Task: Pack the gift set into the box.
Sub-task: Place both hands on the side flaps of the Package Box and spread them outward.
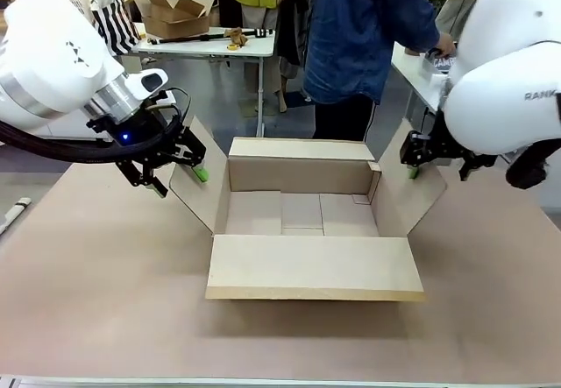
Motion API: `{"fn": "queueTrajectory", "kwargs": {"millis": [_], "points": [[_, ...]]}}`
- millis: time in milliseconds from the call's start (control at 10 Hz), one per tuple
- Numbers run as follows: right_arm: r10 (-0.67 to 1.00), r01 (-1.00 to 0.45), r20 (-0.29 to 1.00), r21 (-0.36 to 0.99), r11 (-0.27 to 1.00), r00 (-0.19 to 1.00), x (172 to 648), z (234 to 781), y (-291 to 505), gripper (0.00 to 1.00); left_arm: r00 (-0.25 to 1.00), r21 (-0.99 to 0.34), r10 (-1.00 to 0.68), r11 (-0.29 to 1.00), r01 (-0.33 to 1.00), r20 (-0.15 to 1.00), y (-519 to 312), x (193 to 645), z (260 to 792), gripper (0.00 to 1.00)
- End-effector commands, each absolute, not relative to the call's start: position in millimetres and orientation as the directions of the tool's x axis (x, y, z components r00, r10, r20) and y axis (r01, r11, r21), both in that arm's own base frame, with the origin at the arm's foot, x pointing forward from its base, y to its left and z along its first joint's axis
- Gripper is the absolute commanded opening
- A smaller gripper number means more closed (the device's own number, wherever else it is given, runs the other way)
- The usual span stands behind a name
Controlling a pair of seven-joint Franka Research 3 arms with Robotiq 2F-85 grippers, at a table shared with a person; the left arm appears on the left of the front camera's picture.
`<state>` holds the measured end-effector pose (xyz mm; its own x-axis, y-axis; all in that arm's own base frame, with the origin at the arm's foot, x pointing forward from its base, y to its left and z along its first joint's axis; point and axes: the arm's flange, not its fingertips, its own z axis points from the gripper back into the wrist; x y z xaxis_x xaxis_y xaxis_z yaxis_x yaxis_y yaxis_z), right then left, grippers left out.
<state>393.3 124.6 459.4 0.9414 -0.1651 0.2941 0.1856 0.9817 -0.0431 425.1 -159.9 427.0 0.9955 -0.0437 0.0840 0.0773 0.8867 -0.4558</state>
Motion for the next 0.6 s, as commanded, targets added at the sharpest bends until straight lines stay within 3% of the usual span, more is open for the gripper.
{"fn": "queueTrajectory", "kwargs": {"millis": [0, 500], "points": [[-0.228, 0.219, 0.289, 0.062, 0.974, 0.93, 395.7, 452.2, 93.1, 1.0, 0.995, -0.445, -0.039, 0.893, 0.074, 0.088, -160.0, 425.4, 427.7, 1.0], [-0.201, 0.211, 0.284, -0.004, 0.977, 0.937, 396.5, 456.4, 108.4, 1.0, 0.995, -0.445, -0.039, 0.893, 0.074, 0.088, -160.0, 425.4, 427.7, 1.0]]}}
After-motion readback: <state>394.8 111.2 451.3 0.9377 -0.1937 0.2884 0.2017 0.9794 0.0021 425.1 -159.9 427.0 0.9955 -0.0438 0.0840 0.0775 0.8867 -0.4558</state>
